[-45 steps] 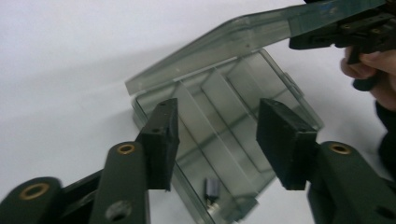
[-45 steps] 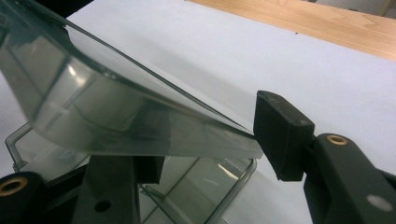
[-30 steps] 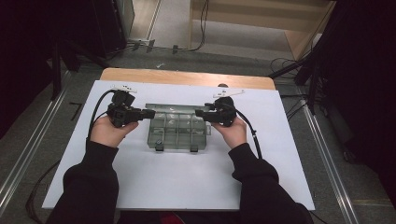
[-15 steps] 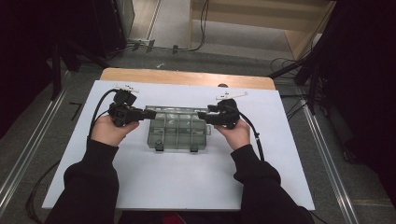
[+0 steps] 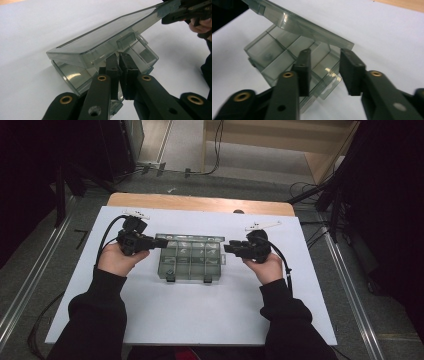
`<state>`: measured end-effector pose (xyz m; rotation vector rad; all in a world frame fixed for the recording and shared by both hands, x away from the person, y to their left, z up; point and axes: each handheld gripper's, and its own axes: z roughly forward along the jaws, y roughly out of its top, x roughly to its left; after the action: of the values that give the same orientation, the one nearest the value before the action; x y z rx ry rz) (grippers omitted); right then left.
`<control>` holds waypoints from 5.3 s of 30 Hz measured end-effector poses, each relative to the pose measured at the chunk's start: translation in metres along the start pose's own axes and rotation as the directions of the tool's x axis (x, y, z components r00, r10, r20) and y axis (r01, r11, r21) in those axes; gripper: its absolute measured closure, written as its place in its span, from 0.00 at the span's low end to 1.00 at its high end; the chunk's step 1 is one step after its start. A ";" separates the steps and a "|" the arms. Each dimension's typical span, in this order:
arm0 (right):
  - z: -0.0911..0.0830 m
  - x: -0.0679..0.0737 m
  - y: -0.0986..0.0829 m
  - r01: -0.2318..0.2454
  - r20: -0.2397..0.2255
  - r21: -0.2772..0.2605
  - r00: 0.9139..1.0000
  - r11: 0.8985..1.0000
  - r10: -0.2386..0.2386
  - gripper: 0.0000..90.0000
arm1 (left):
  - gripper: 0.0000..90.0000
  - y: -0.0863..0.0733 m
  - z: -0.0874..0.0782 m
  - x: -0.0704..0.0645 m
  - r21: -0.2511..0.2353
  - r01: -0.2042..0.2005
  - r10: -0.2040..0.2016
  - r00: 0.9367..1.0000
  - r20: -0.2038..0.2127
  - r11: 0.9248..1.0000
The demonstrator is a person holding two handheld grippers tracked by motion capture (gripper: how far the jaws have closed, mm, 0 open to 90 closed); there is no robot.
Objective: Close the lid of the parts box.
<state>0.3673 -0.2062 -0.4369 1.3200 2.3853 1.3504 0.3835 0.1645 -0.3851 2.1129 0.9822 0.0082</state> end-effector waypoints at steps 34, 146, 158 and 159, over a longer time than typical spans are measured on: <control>0.001 0.014 0.031 0.040 -0.058 -0.026 0.997 0.999 -0.042 0.98 | 0.96 -0.021 -0.011 -0.014 -0.007 -0.006 0.006 0.997 0.083 1.000; -0.014 0.038 -0.062 0.100 -0.090 0.056 0.991 0.993 -0.095 0.45 | 0.39 -0.084 0.032 -0.031 -0.050 -0.191 0.196 0.974 0.112 0.980; -0.023 0.035 -0.074 0.073 -0.082 0.025 0.994 0.997 -0.070 0.38 | 0.34 -0.100 0.029 -0.036 -0.067 -0.195 0.202 0.971 0.125 0.979; -0.023 0.035 -0.075 0.073 -0.080 0.026 0.994 0.997 -0.071 0.38 | 0.33 -0.101 0.029 -0.036 -0.069 -0.193 0.201 0.971 0.126 0.979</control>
<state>0.2875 -0.2131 -0.4679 1.1964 2.4873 1.3790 0.3019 0.1610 -0.4614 2.1211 0.6838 -0.0052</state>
